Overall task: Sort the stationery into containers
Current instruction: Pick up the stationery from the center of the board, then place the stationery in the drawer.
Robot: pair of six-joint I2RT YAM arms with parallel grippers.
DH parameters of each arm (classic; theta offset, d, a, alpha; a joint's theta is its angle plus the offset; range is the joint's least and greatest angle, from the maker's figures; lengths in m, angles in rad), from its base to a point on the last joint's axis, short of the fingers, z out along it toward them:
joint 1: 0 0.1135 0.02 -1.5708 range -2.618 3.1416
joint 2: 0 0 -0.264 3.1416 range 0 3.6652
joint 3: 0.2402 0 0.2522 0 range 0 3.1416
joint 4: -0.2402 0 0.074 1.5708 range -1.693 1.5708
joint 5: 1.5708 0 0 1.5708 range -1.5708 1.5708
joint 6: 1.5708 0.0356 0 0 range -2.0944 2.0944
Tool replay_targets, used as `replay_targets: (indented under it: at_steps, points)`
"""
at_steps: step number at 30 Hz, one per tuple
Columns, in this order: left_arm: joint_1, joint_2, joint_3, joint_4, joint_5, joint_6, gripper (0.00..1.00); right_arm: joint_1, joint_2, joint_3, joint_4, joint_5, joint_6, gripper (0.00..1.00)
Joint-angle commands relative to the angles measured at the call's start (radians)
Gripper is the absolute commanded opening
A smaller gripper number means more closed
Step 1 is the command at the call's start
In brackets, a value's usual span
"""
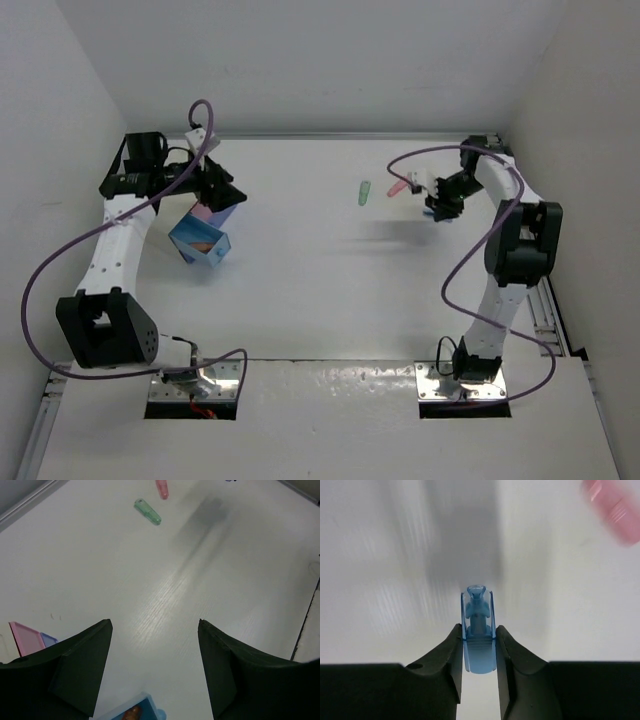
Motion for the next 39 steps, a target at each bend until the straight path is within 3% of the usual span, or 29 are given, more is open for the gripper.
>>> replay_targets:
  at_steps: [1,3,4,6,7,8,12,22,34,37,39]
  points:
    - [-0.02,-0.092,-0.055,0.192,0.038,-0.183,0.75,0.093,-0.17,0.019,0.016,-0.319,0.307,0.0]
    - [-0.044,-0.113,-0.103,0.263,0.043,-0.271,0.75,0.185,-0.236,-0.001,0.104,-0.425,0.543,0.0]
    - [-0.064,-0.13,-0.121,0.292,0.05,-0.307,0.75,0.24,-0.288,-0.042,0.155,-0.462,0.735,0.0]
    - [-0.089,-0.147,-0.14,0.326,0.054,-0.344,0.76,0.299,-0.345,-0.108,0.366,-0.546,0.931,0.0]
    - [-0.095,-0.161,-0.146,0.362,0.054,-0.383,0.75,0.364,-0.372,-0.18,0.451,-0.557,1.107,0.0]
    - [-0.132,-0.167,-0.16,0.381,0.054,-0.402,0.76,0.398,-0.423,-0.214,0.616,-0.56,1.194,0.0]
    - [-0.211,-0.18,-0.189,0.465,0.061,-0.535,0.76,0.552,-0.475,-0.285,0.921,-0.531,1.534,0.0]
    - [-0.348,-0.199,-0.207,0.495,0.004,-0.595,0.73,0.679,-0.402,-0.189,1.113,-0.542,1.733,0.0]
    - [-0.318,-0.207,-0.232,0.573,0.076,-0.686,0.44,0.718,-0.392,-0.185,1.107,-0.568,1.713,0.0]
    - [-0.284,-0.216,-0.247,0.622,0.109,-0.742,0.46,0.713,-0.4,-0.193,1.09,-0.571,1.701,0.0]
    - [-0.264,-0.216,-0.252,0.672,0.127,-0.775,0.53,0.71,-0.405,-0.198,1.09,-0.574,1.698,0.0]
